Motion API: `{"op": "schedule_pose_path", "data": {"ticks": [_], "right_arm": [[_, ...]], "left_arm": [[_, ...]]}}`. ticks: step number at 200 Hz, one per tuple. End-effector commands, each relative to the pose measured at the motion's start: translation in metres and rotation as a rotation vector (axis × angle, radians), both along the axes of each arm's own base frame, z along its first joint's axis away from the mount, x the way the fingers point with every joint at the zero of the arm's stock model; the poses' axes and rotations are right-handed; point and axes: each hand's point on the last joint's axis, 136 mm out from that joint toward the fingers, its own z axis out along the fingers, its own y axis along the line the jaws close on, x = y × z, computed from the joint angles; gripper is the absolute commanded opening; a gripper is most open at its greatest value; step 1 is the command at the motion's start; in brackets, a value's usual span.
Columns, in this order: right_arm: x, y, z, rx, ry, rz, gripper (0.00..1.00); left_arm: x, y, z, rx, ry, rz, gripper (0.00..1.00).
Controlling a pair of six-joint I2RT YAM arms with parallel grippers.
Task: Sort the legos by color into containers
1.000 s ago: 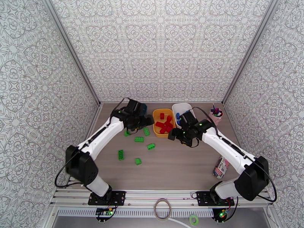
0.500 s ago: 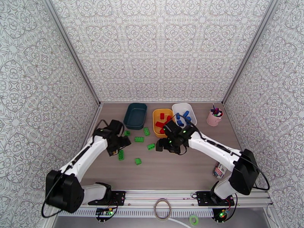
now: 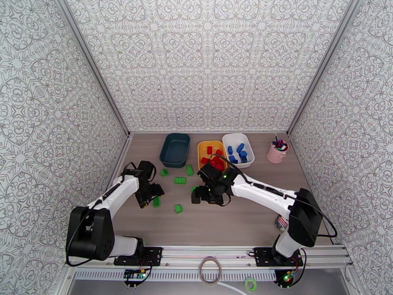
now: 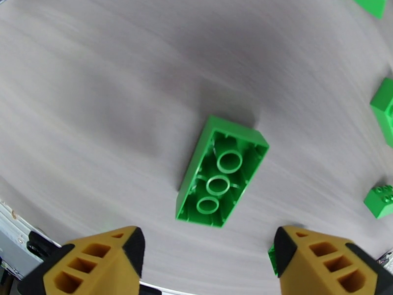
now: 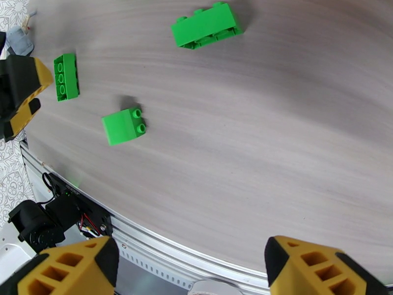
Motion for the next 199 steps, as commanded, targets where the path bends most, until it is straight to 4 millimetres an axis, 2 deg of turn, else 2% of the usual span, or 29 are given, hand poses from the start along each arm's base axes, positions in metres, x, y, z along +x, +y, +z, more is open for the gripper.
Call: {"op": "schedule_pose_path", "data": {"ticks": [1, 57, 128, 159, 199], "right_arm": [[0.004, 0.004, 0.010, 0.023, -0.028, -0.018, 0.83], [0.004, 0.002, 0.011, 0.014, -0.032, -0.018, 0.83], [0.008, 0.002, 0.011, 0.006, -0.038, -0.023, 0.82], [0.015, 0.001, 0.014, -0.001, -0.048, -0.030, 0.82], [0.032, -0.003, 0.022, 0.017, -0.060, -0.057, 0.82]], "left_arm": [[0.004, -0.009, -0.009, -0.016, 0.009, -0.061, 0.69], [0.001, -0.014, -0.030, -0.008, 0.073, -0.089, 0.57], [-0.004, -0.015, -0.036, -0.018, 0.095, -0.107, 0.38], [0.001, -0.018, -0.023, -0.033, 0.065, -0.116, 0.33], [0.026, -0.032, 0.017, -0.096, -0.055, -0.149, 0.33]]}}
